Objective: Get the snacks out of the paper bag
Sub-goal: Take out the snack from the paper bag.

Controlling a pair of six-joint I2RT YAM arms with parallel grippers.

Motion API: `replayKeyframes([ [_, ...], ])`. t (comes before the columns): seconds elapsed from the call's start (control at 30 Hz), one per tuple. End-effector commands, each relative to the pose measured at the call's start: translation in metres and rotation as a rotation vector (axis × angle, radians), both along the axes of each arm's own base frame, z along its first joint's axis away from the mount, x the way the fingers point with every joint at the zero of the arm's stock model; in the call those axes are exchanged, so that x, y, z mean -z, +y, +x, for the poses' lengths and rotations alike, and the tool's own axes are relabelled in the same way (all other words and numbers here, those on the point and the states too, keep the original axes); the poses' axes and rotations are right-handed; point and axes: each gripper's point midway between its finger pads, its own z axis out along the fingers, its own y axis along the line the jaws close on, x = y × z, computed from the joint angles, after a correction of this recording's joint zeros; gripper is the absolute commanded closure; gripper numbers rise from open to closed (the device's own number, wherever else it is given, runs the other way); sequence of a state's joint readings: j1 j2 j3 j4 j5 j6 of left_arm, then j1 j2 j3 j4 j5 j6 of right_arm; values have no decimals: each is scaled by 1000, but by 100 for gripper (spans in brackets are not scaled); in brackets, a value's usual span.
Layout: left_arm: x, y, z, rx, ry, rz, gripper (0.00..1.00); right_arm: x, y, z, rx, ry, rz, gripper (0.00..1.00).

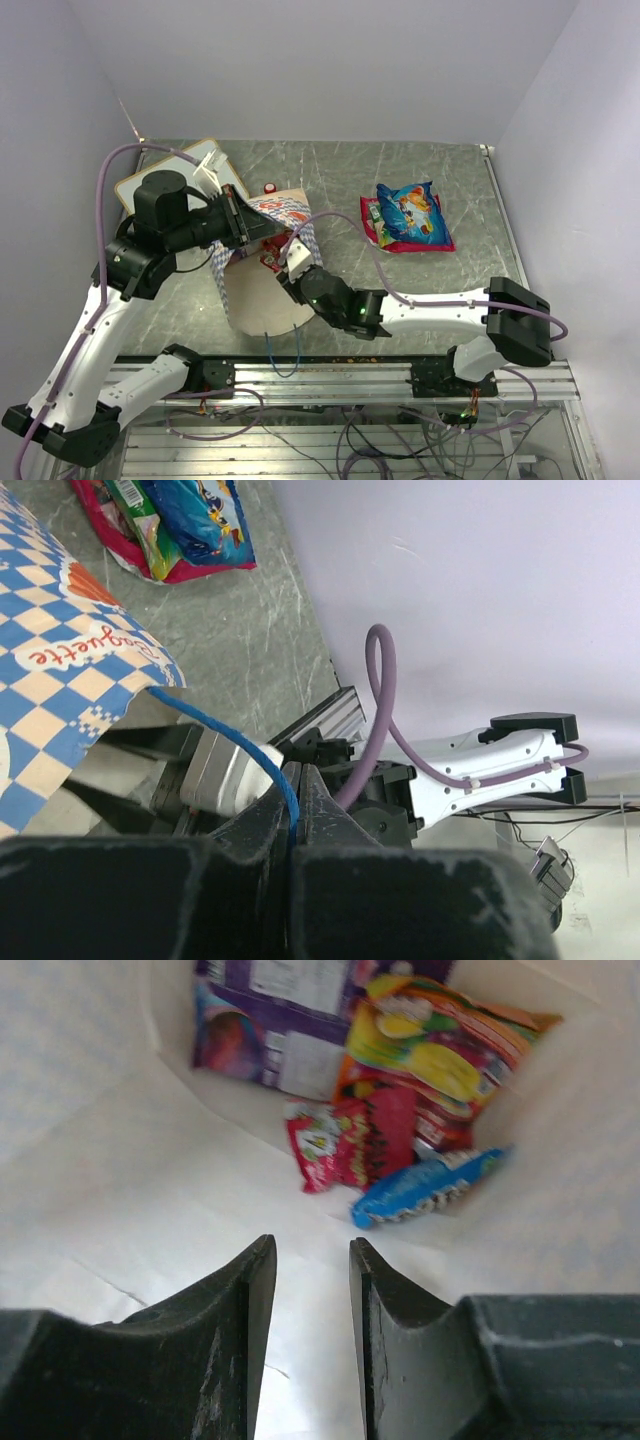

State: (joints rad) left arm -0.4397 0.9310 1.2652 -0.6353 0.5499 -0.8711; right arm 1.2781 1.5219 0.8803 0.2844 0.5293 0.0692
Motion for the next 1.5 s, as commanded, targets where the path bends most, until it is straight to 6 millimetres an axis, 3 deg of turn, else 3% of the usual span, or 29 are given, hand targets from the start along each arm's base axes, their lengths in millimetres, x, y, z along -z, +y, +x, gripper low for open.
replayKeyframes([
  [0.0, -22, 5, -18, 12, -42, -36, 93, 4, -49, 21, 193, -57, -74, 64],
  [0.1, -32, 2, -25, 38, -45, -87, 93, 7, -61, 21, 197, -19, -40, 59],
  [0.33, -26, -1, -21, 30, -14, -120, 93, -1, -54, 16, 130, -31, -27, 53],
  [0.5, -28, -6, -13, 32, -1, -110, 93, -7, -29, 7, 22, -35, 12, 48],
  [0.7, -34, -5, -9, 31, -26, -84, 93, -18, 14, -1, -103, -31, 96, 44],
  [0.8, -35, -6, -8, 24, -33, -101, 93, -15, 28, 4, -113, -56, 93, 39],
  [0.97, -36, -4, -10, 24, -68, -109, 93, -7, 55, -6, -264, -120, 85, 28],
  [1.27, -41, -5, -5, 67, -156, -37, 93, 3, 52, 30, -59, -184, 117, 16],
  [1.47, -36, -1, 0, 48, -180, 21, 93, 12, 68, 49, -26, -275, 33, 15],
])
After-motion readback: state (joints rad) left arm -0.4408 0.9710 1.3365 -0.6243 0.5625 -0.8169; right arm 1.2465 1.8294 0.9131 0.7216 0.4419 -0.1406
